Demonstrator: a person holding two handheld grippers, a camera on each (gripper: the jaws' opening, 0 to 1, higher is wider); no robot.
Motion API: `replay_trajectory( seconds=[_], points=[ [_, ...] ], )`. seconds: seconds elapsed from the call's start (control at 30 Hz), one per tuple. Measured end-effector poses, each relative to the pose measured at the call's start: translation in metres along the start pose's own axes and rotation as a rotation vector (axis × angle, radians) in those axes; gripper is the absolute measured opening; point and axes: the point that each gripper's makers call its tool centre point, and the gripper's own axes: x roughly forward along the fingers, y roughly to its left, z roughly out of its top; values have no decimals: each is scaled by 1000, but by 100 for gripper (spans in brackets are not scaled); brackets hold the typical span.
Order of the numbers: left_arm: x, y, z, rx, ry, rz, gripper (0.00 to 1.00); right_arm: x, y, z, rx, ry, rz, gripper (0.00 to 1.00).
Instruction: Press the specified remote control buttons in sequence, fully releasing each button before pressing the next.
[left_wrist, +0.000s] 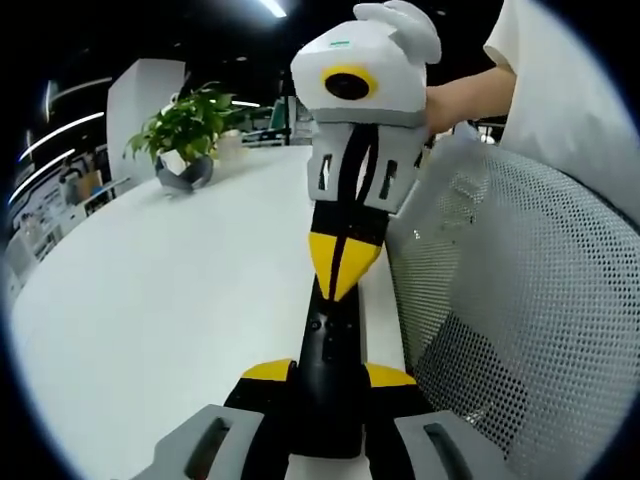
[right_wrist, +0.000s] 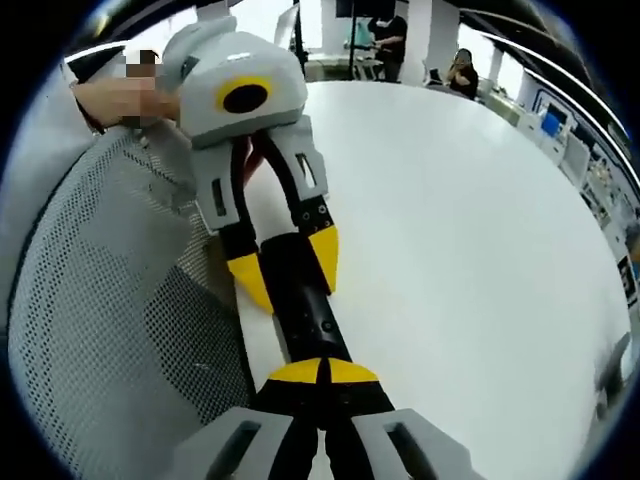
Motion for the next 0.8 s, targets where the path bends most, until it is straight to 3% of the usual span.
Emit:
replay_trajectory(
  seconds=[0.17, 0.33, 0.5, 0.7, 0.8],
  points=[
    [0, 0, 0, 2, 2, 2, 25, -1, 2, -1, -36, -34, -33, 0],
    [0, 0, 0, -2, -1, 1, 25, -3, 1, -1, 10, -95, -43, 0],
    [0, 0, 0, 0, 2, 1, 25, -2, 5, 1, -42, -83, -74, 0],
    [0, 0, 0, -4, 1, 1, 25, 7, 31, 13, -49, -110, 21, 0],
    [0, 0, 0, -3, 2, 1, 25, 7, 28, 11, -126, -50, -17, 0]
  ],
)
